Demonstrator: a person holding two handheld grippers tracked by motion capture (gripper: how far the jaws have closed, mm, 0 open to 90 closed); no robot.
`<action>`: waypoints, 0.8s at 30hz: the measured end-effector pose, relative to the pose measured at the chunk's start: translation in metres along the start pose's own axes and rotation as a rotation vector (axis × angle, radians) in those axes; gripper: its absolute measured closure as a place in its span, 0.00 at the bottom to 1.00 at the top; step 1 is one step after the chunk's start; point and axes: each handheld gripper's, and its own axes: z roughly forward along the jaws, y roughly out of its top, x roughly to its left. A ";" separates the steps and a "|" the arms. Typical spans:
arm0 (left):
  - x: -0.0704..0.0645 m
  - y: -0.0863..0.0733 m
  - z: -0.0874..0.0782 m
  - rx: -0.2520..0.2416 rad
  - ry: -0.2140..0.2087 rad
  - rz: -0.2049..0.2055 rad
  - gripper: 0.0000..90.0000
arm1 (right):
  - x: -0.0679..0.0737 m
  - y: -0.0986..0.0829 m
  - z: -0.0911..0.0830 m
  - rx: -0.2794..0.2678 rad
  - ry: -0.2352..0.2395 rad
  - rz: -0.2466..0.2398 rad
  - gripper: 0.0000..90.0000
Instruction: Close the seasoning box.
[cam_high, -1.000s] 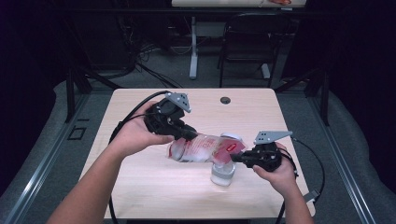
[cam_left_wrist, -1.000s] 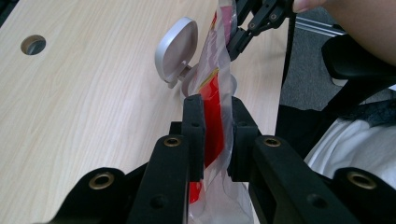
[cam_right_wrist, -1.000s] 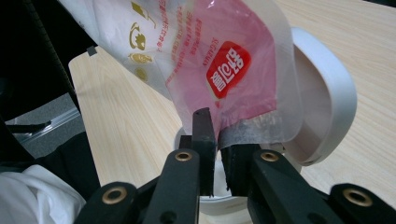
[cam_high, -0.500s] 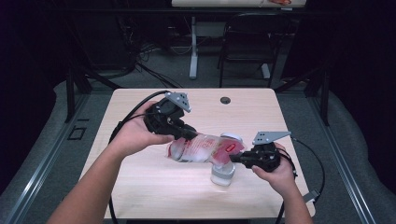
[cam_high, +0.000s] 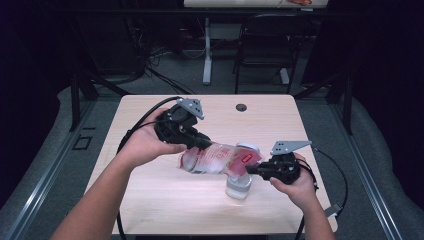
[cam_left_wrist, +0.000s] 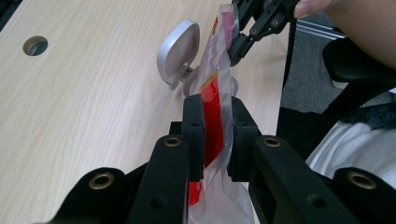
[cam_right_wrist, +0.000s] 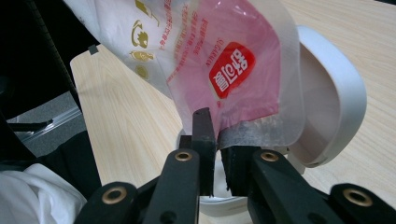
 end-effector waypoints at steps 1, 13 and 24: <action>0.000 0.000 0.000 -0.001 0.000 0.001 0.90 | 0.000 0.000 0.000 0.000 -0.001 0.000 0.94; 0.000 0.000 0.000 -0.003 0.001 0.000 0.90 | 0.000 0.000 0.000 -0.001 -0.002 0.001 0.94; 0.000 0.000 0.000 -0.005 -0.004 0.000 0.90 | -0.001 0.000 0.001 -0.006 0.000 0.005 0.94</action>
